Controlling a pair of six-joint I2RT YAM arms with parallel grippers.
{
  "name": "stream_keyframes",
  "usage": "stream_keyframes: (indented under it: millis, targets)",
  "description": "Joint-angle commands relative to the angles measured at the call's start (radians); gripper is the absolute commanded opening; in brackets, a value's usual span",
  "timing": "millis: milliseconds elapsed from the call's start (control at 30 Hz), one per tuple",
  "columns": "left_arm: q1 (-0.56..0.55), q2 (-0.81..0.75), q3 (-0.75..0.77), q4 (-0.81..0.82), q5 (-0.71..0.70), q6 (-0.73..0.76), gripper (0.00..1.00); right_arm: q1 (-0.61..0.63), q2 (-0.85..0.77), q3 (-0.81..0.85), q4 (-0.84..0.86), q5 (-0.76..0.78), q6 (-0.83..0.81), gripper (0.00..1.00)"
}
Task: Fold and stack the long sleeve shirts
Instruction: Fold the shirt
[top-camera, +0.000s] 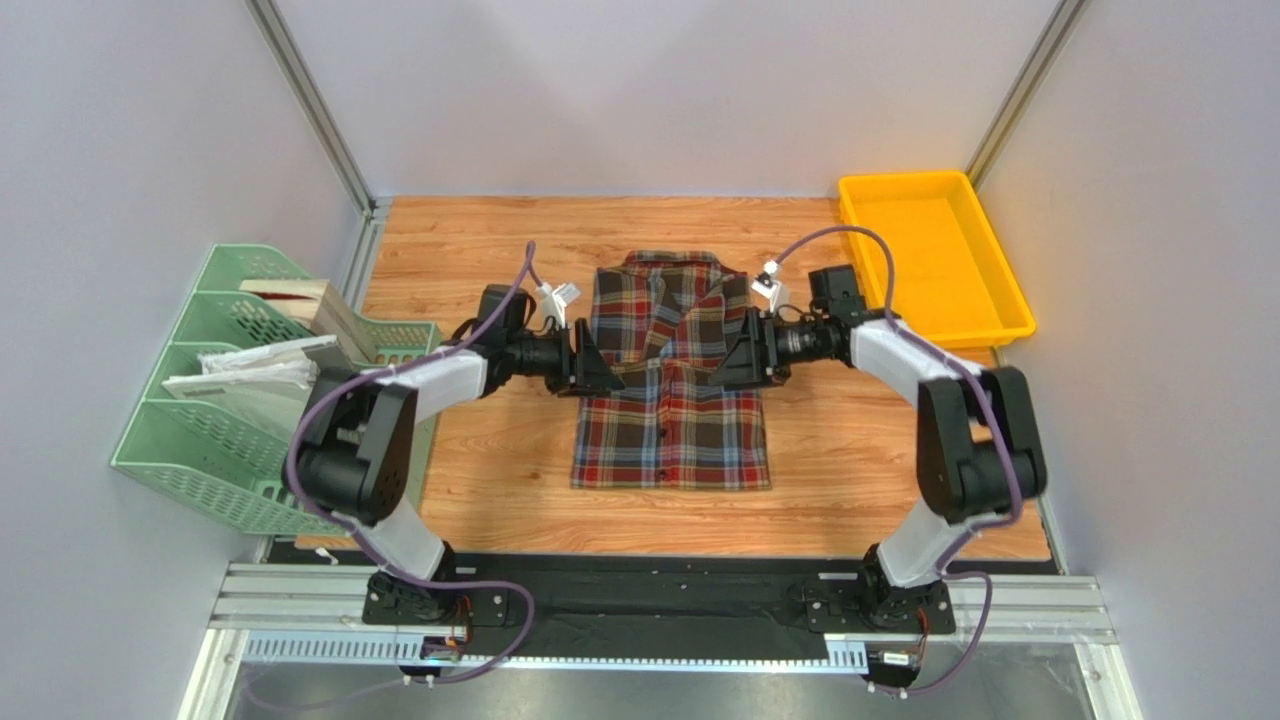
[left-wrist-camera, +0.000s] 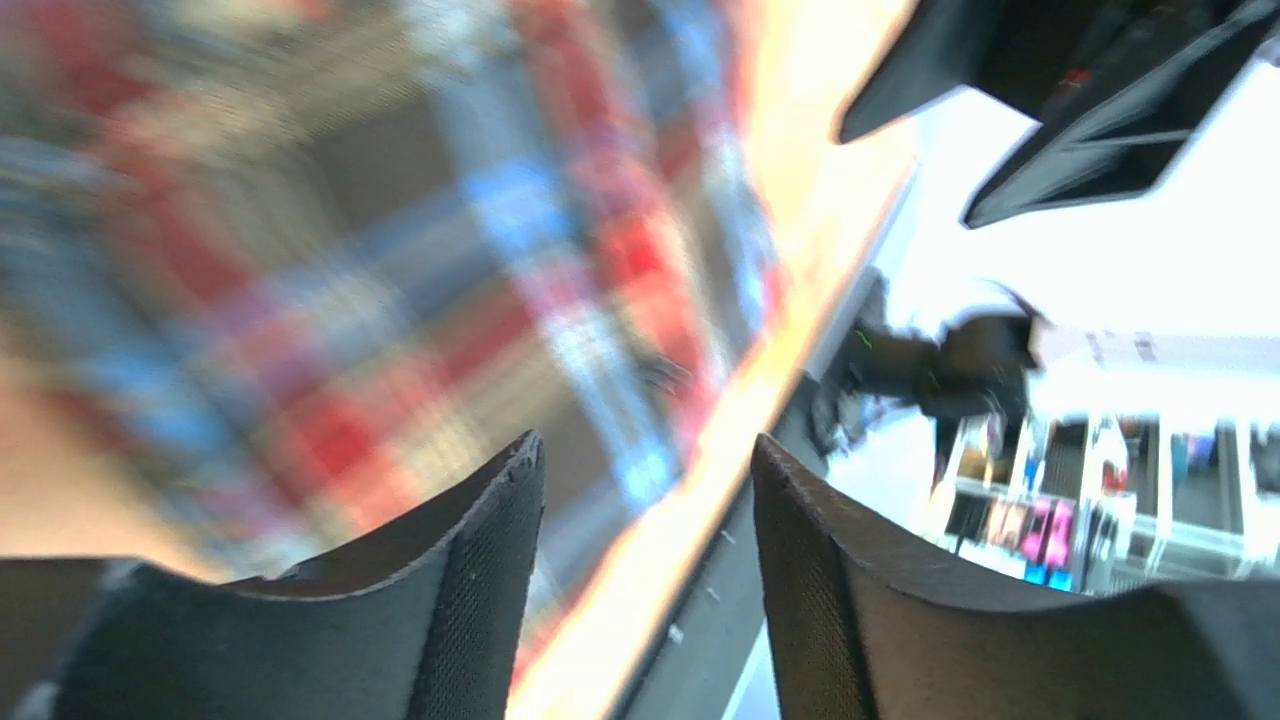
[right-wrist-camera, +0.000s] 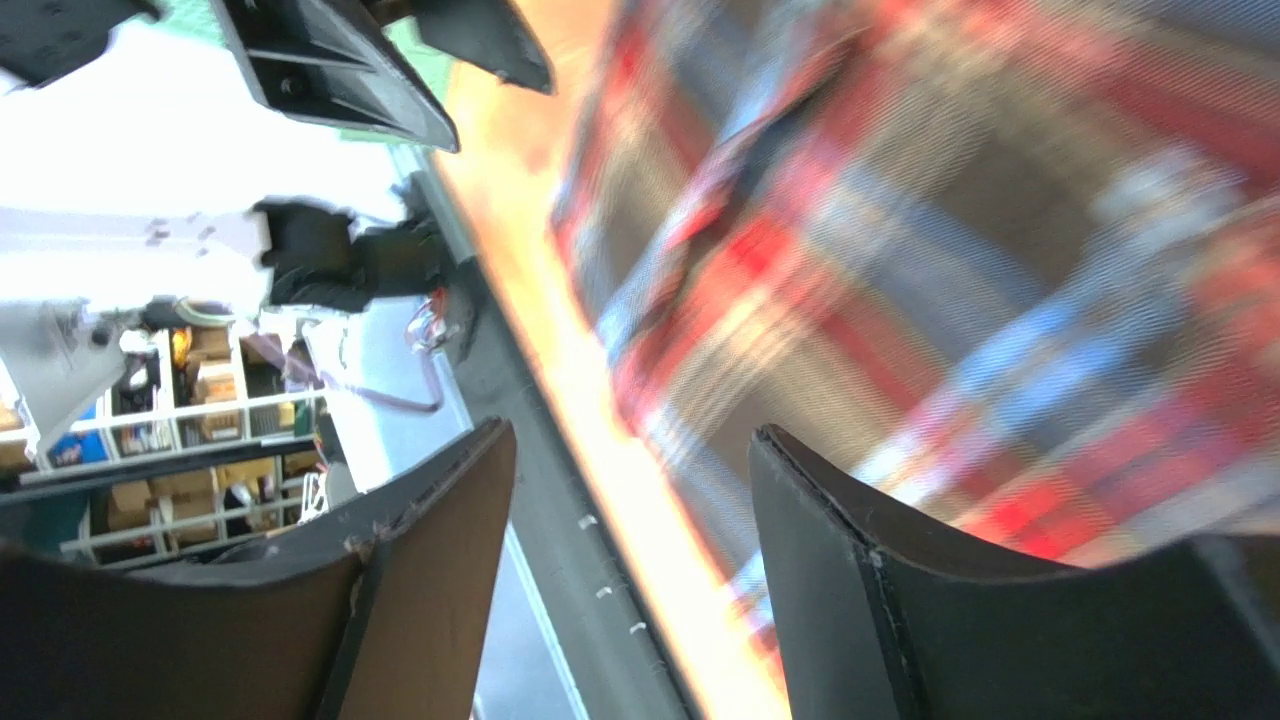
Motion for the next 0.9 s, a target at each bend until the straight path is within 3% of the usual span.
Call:
stream_keyframes:
  millis: [0,167,267,300,400,467,567,600,667,767,867]
  targets:
    - [-0.087,-0.095,-0.126,0.108,0.075,-0.067,0.63,0.08,-0.099,-0.185,0.078,-0.045,0.077,0.65]
    - [-0.16,-0.058,-0.206,0.109,0.026,-0.136,0.68,0.183,-0.115,-0.326,0.207,-0.045,0.169,0.67]
    - [-0.159,-0.007,-0.238,0.078,-0.078,-0.11,0.74,0.174,-0.029,-0.354,0.219,-0.002,0.183,0.74]
    - [-0.16,0.016,-0.24,0.058,-0.101,-0.104,0.76,0.162,0.006,-0.354,0.217,0.012,0.181,0.81]
    - [-0.159,-0.004,-0.24,0.068,-0.052,-0.081,0.82,0.128,0.057,-0.344,0.201,-0.005,0.177,0.89]
    - [-0.173,-0.054,-0.266,0.139,0.028,-0.11,0.97,0.141,0.005,-0.352,0.213,-0.026,0.207,0.91]
    - [-0.24,-0.218,-0.298,0.236,0.073,-0.19,0.99,0.197,-0.209,-0.462,0.462,-0.065,0.374,0.94]
    - [-0.26,-0.273,-0.335,0.315,0.07,-0.226,0.99,0.22,-0.304,-0.491,0.537,-0.042,0.508,0.97]
    - [-0.311,-0.298,-0.384,0.4,0.049,-0.306,0.99,0.29,-0.358,-0.551,0.711,-0.001,0.594,1.0]
    - [-0.343,-0.254,-0.407,0.533,-0.019,-0.33,0.99,0.339,-0.356,-0.591,0.835,0.07,0.654,1.0]
    - [-0.345,-0.139,-0.39,0.599,-0.037,-0.337,0.99,0.35,-0.251,-0.593,0.909,0.101,0.649,1.0]
